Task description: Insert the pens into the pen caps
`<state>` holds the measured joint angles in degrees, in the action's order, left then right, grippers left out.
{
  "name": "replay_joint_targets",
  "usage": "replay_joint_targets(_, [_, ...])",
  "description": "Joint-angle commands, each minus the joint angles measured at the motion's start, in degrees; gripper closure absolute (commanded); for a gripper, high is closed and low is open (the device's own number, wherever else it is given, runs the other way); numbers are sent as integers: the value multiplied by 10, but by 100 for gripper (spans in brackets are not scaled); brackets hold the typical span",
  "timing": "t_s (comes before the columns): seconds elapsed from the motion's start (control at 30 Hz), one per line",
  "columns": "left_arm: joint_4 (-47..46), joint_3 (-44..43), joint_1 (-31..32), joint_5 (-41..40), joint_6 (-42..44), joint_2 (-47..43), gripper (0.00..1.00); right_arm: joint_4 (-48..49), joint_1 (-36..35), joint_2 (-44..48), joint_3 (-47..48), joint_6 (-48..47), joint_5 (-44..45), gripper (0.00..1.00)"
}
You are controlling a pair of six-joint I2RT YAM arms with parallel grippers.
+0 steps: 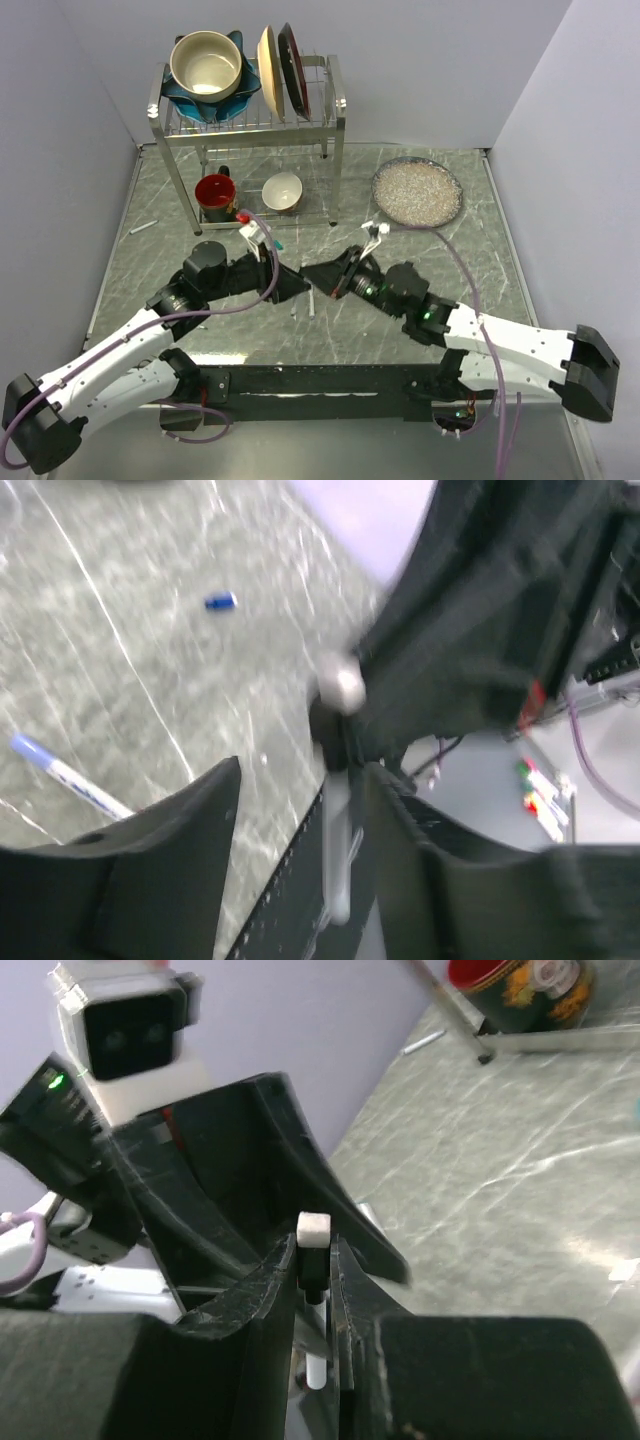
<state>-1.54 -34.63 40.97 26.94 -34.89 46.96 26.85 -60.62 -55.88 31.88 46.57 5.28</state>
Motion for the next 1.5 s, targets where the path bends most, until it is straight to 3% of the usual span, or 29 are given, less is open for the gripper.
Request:
replay_joint_targets(0.0, [-43, -18, -8, -21, 7, -26, 35, -133, 106, 32, 78, -52, -106, 100])
replay_joint_targets(0.07, [-30, -12, -2, -27, 8, -43, 31, -185, 147, 29, 109, -91, -104, 100])
replay_joint_targets(0.3, [29, -33, 13, -103, -3, -72, 1, -255, 227, -28, 98, -119, -148, 100])
replay_joint_targets(0.67, [137, -40, 12, -393, -102, -103, 1, -279, 230, -258, 137, -99, -164, 100])
replay_joint_targets(0.8, [184, -42, 10, -461, -129, -107, 1, -273, 229, -324, 150, -91, -169, 97])
replay_joint_targets(1.07, [275, -48, 8, -598, -240, -96, 1, -287, 217, -361, 160, -85, -127, 81])
replay_joint_targets(1.27, [335, -50, -12, -634, -308, -67, 1, -295, 216, -349, 166, -85, -113, 67])
replay_joint_targets(1.33, [348, -54, -20, -642, -330, -50, 1, -295, 216, -340, 166, -85, -113, 57])
replay_joint_targets(1.47, [415, -53, -50, -671, -406, -31, 1, -292, 216, -312, 161, -93, -115, 56])
